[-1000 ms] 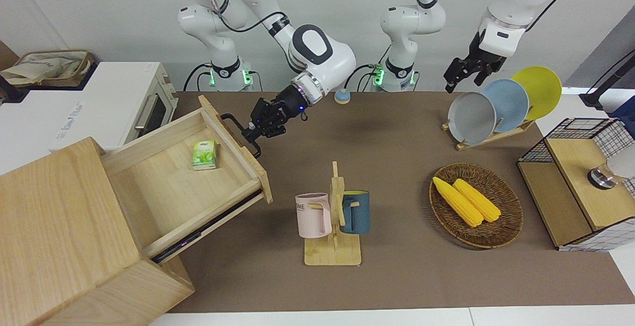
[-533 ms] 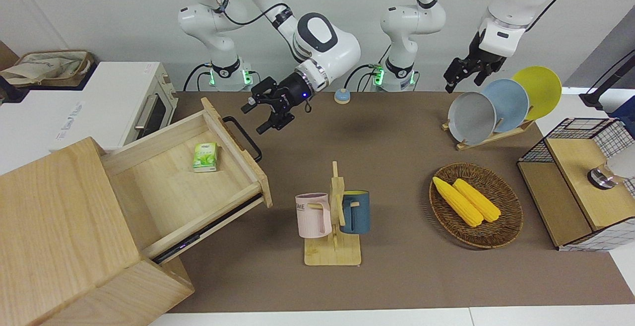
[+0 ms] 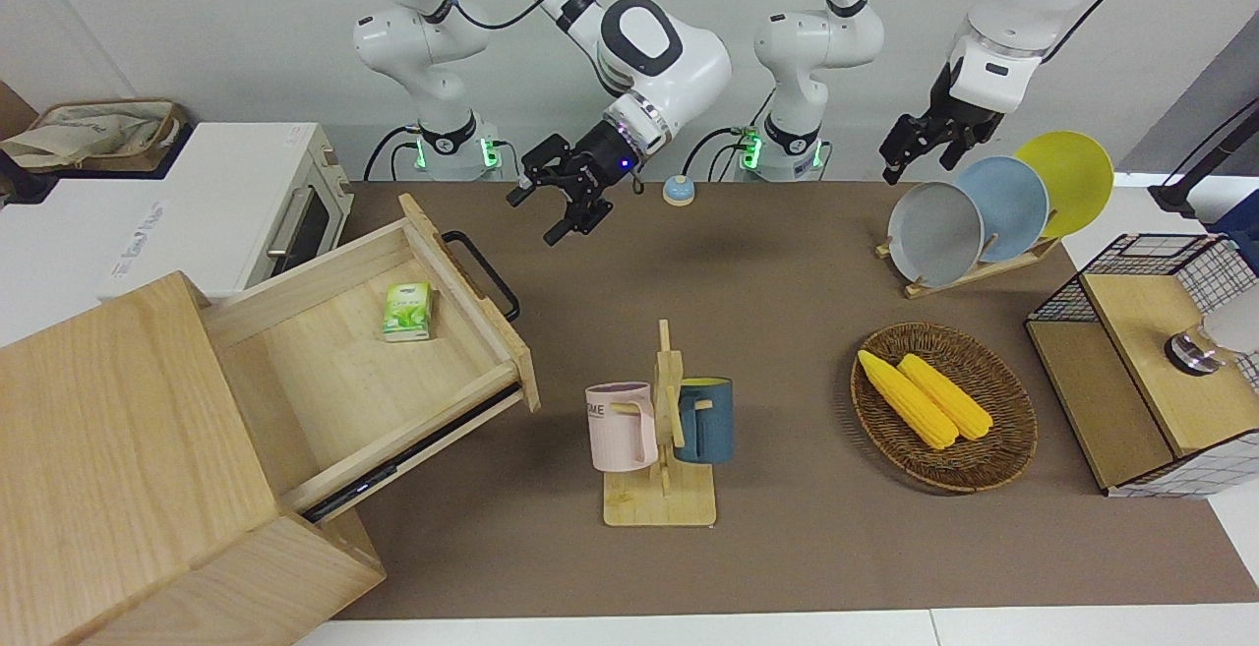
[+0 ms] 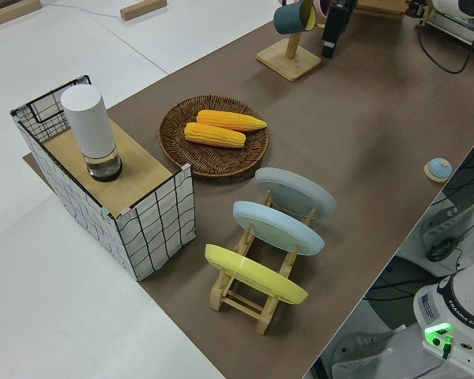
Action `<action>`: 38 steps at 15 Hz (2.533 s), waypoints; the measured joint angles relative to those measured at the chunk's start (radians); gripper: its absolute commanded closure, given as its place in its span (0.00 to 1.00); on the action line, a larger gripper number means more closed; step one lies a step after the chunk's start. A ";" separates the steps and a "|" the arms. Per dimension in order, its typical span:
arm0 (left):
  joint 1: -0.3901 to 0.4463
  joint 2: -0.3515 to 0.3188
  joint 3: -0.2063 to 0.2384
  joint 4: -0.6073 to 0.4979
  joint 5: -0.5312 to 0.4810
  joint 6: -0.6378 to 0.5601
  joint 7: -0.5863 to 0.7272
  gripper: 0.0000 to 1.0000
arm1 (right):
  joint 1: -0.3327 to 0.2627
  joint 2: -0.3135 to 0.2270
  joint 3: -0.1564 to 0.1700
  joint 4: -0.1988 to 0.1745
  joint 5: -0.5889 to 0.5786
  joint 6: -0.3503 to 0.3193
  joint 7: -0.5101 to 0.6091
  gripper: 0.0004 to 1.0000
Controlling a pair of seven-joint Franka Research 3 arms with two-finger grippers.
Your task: Slide drawer open with right arm
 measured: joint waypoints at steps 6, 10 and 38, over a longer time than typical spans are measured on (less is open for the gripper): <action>0.000 0.000 0.000 0.000 0.000 0.000 0.000 0.01 | -0.070 -0.178 -0.079 0.020 0.427 0.134 -0.048 0.01; 0.000 0.000 0.000 0.000 0.000 0.000 0.000 0.01 | -0.177 -0.247 -0.110 0.022 0.739 0.176 -0.090 0.01; 0.000 0.000 0.000 0.000 0.000 0.000 0.000 0.01 | -0.388 -0.257 -0.459 0.197 1.220 0.099 -0.499 0.01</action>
